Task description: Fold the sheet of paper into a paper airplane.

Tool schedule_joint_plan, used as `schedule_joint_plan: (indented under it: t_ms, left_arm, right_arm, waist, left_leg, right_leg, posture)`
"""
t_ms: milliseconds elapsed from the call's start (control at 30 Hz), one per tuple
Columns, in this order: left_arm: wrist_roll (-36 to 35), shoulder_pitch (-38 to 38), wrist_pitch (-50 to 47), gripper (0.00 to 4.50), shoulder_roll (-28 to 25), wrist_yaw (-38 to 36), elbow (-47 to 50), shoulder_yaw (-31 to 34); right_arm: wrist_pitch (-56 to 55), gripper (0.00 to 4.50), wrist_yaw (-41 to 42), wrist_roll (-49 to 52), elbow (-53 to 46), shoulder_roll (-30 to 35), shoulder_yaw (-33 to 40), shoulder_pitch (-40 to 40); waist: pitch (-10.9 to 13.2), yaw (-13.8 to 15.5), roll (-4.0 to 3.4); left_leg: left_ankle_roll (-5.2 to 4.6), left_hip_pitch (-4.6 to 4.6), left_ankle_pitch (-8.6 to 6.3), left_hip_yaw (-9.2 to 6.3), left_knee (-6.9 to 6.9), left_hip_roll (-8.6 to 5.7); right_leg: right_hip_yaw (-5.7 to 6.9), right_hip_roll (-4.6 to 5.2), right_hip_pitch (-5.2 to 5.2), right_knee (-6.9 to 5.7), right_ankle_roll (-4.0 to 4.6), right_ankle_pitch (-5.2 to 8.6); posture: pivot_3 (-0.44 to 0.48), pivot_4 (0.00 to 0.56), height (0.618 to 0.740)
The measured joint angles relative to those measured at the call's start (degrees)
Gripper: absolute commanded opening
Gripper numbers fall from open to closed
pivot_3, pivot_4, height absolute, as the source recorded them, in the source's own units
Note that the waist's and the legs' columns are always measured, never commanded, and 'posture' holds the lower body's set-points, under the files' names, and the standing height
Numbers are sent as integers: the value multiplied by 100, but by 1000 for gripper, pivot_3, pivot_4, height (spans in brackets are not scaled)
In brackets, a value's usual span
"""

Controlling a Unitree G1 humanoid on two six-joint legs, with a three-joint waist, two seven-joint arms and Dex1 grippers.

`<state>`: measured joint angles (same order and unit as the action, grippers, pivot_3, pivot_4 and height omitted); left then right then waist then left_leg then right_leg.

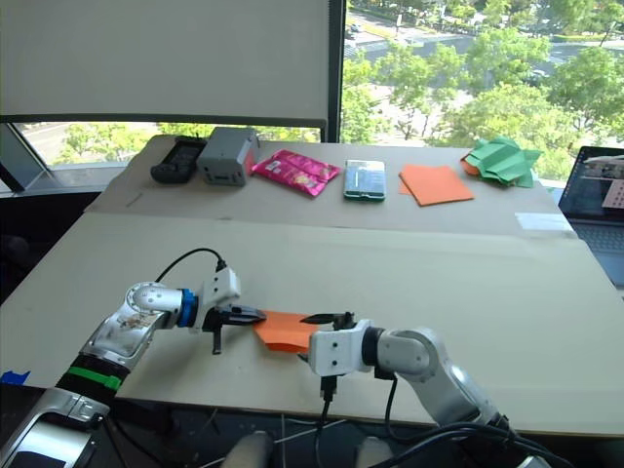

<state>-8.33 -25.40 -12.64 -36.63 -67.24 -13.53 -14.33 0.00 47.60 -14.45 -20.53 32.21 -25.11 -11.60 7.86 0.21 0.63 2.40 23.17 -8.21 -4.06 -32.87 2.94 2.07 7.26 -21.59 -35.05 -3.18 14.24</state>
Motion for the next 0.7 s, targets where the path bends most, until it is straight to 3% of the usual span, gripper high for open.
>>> schedule_joint_plan:
  t_ms: [500,700]
  left_arm:
    - [193,186,412,0,-45,119,43,-48]
    - [195,212,411,0,-46,123,97,-45]
  right_arm:
    - [-180,2956,-36,-222,622,-242,-310,-221]
    - [-179,1100,-36,-221,758,-289,-306,-299]
  waist:
    - [-37,-38,-14]
    - [-39,-42,-17]
  left_leg:
    - [5,-8,-3,0,0,0]
    - [5,-8,-3,0,0,0]
  right_leg:
    - [0,1,10,0,2,1]
    - [0,1,10,0,2,2]
  posture:
    - [0,150,702]
    - [0,150,702]
